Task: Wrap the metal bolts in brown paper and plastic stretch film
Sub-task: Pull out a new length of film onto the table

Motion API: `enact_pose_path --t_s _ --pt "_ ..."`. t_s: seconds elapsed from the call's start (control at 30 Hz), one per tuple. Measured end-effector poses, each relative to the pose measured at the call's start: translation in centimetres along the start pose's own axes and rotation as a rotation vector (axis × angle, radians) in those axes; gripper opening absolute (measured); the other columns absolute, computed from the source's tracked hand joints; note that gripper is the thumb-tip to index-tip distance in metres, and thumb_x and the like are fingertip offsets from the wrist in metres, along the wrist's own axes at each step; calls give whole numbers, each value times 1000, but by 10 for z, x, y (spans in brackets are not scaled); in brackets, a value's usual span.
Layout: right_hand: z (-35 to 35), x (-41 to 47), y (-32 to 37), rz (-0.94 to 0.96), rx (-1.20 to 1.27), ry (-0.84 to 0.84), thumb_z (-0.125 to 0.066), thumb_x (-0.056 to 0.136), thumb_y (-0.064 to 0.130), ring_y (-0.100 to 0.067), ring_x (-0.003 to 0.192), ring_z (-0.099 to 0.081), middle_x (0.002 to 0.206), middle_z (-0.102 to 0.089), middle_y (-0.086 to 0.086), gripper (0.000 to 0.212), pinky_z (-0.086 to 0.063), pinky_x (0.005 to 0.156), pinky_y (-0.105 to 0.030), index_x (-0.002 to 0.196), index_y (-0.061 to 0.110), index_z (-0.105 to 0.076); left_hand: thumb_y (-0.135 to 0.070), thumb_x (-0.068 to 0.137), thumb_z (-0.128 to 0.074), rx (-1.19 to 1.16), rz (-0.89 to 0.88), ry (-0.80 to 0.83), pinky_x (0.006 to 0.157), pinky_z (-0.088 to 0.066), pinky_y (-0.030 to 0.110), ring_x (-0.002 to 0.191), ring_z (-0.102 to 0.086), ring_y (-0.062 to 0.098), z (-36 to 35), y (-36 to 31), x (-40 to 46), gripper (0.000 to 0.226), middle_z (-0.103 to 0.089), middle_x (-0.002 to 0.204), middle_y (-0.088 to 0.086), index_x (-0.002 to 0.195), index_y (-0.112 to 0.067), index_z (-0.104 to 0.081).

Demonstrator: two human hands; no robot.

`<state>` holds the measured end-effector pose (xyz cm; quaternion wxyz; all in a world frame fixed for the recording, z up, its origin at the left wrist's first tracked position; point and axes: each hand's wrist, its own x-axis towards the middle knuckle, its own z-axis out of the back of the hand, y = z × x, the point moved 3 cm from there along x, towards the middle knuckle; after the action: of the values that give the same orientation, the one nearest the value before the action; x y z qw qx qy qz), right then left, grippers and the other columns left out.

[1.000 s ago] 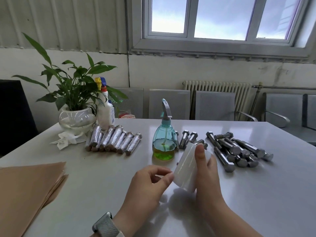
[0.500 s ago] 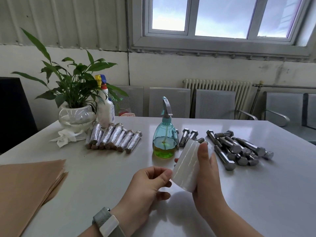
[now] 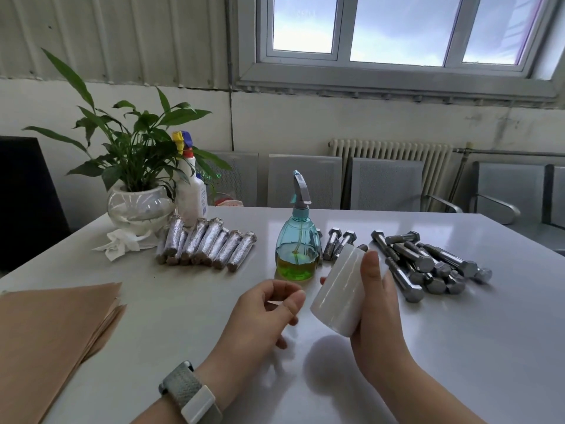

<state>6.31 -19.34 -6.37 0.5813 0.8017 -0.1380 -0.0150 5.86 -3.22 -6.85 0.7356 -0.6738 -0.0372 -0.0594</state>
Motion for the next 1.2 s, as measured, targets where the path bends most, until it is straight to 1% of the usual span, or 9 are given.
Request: enact_pose_path --t_s 0.1,0.2,0.4,0.5,0.7,0.8,0.93,1.07,1.2 --pt "-2 -1 1 8 5 -3 -65 49 86 -45 106 -60 111 -61 -26 92 -49 90 -65 111 19 -57 -38 69 -77 -104 41 48 50 -49 24 65 -63 12 -9 2 -5 22 -71 74 6 86 -23 -78" --pt "-3 -3 2 25 22 -11 -65 53 84 -43 105 -62 110 -63 -22 77 -49 89 -65 104 28 -60 -39 62 -78 -192 46 -18 51 -47 22 64 -61 9 -14 6 -8 26 -68 67 4 80 -19 -78" --pt "-4 -3 3 27 23 -14 -65 48 86 -37 103 -65 110 -65 -19 71 -51 88 -62 97 35 -59 -20 72 -80 -348 129 -72 46 -43 19 60 -59 7 -21 10 -9 9 -64 64 1 69 -14 -75" --pt "-4 -3 2 30 32 -14 -65 46 87 -38 103 -64 110 -65 -18 69 -51 88 -62 94 37 -59 -22 72 -79 -368 189 -62 44 -43 20 59 -59 6 -23 11 -8 13 -64 64 0 75 -11 -74" --pt "-5 -4 2 57 10 -19 -67 45 86 -40 107 -61 114 -62 -20 86 -49 90 -63 106 27 -56 -26 87 -68 -264 259 -9 45 -41 21 52 -49 9 -20 14 -4 19 -56 68 2 86 -7 -71" --pt "-5 -3 2 55 5 -2 -68 45 86 -38 109 -61 114 -63 -16 87 -49 91 -63 108 28 -56 -26 92 -61 -152 169 -81 43 -39 20 45 -43 11 -12 11 0 20 -55 66 1 84 -9 -66" --pt "-4 -3 2 45 22 6 -69 44 85 -39 108 -61 112 -63 -15 80 -49 91 -64 103 32 -59 -27 89 -64 -11 -9 -146 47 -41 19 52 -52 6 2 3 4 12 -61 62 -7 82 -18 -67" --pt "-2 -1 2 64 23 -3 -68 46 85 -37 106 -63 111 -64 -14 81 -50 91 -62 105 31 -58 -34 82 -70 6 -36 33 52 -48 19 67 -62 4 -5 1 -2 14 -72 79 -4 95 -30 -74" --pt "0 0 2 103 -15 -18 -65 47 87 -27 103 -65 106 -66 -4 79 -53 90 -57 104 33 -56 -32 83 -70 284 -266 -41 67 -46 10 84 -63 0 -10 -3 -6 12 -66 97 -24 93 -31 -76"
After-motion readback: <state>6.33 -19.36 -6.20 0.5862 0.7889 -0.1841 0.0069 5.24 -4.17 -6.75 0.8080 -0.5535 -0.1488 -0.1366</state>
